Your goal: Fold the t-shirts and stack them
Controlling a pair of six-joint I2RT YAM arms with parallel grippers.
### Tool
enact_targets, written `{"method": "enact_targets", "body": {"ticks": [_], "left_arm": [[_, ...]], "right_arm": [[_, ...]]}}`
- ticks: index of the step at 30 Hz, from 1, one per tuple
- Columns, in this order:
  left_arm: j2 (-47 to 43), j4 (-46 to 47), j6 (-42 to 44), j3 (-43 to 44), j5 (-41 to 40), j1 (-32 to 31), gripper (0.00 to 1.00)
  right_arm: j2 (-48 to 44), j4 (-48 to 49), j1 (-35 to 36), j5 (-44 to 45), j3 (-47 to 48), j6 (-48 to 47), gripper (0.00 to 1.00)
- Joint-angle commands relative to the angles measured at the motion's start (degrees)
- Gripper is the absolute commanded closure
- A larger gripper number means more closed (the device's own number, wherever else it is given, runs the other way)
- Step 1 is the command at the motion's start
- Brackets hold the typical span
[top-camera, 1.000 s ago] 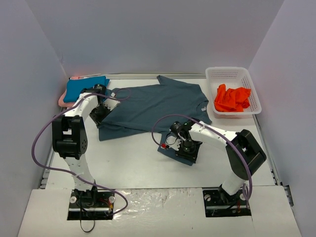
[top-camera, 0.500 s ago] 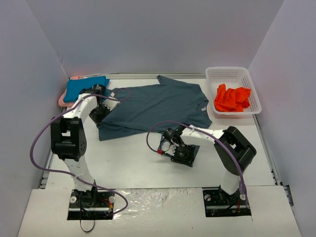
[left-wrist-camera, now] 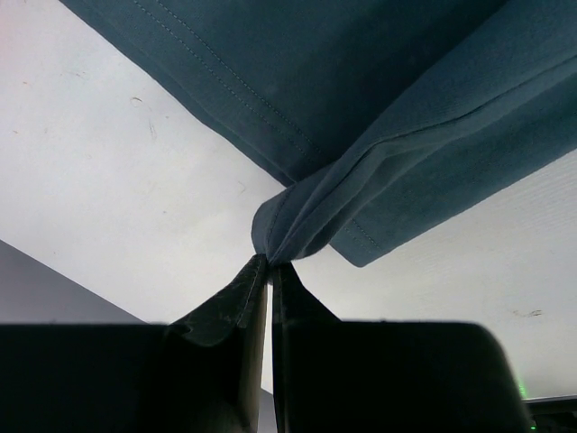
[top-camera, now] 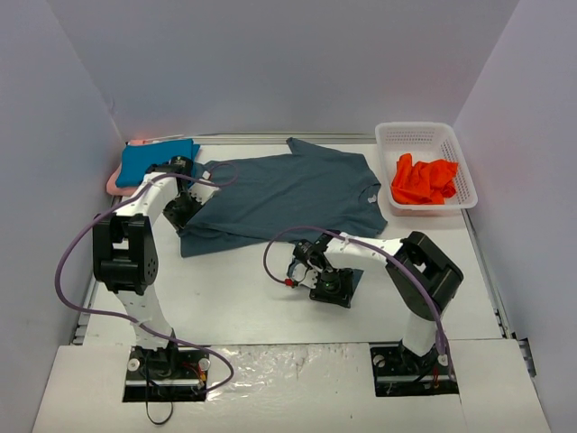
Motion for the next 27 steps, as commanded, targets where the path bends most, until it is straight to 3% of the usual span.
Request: {"method": "enact_targets", "body": {"ticks": [1,4,5,10,15,21,27], "left_arm": [[-3.0,-0.5,0.0,0.0,0.2,0.3,0.98],[-3.1,-0.5,-0.1,-0.1,0.4,0.3,0.98],[-3.2,-0.5,-0.1,-0.2,0.4,0.3,0.97],[-4.2,-1.0,0.8,-0.9,1.1,0.3,0.98],[-7.0,-3.8,3.3,-3.1,4.1,0.3,0.98],[-13.7,-5.7,6.8,-10.7,7.2,0.3,0.97],[-22.2,-10.0,11.3,-16.3,11.7,-0.5,0.98]], "right_arm": [[1.6,-1.3,0.8,-0.7,0.6,0.7,0.64],[1.6,-1.0,0.7,0.2,0.8,0.9,0.86],[1.5,-1.0,0.8,0.4,0.8,1.0,1.00],[-1.7,-2.8,0.4,0.7,0.5,0.6,1.00],[-9.2,-9.0,-4.4,-1.8,3.9,-2.5,1.00],[-15.7,-14.4,-12.2,-3.1,6.1,-6.2,1.00],[-19.9,-16.5,-14.0,-2.9,4.7,-6.6,1.00]]}}
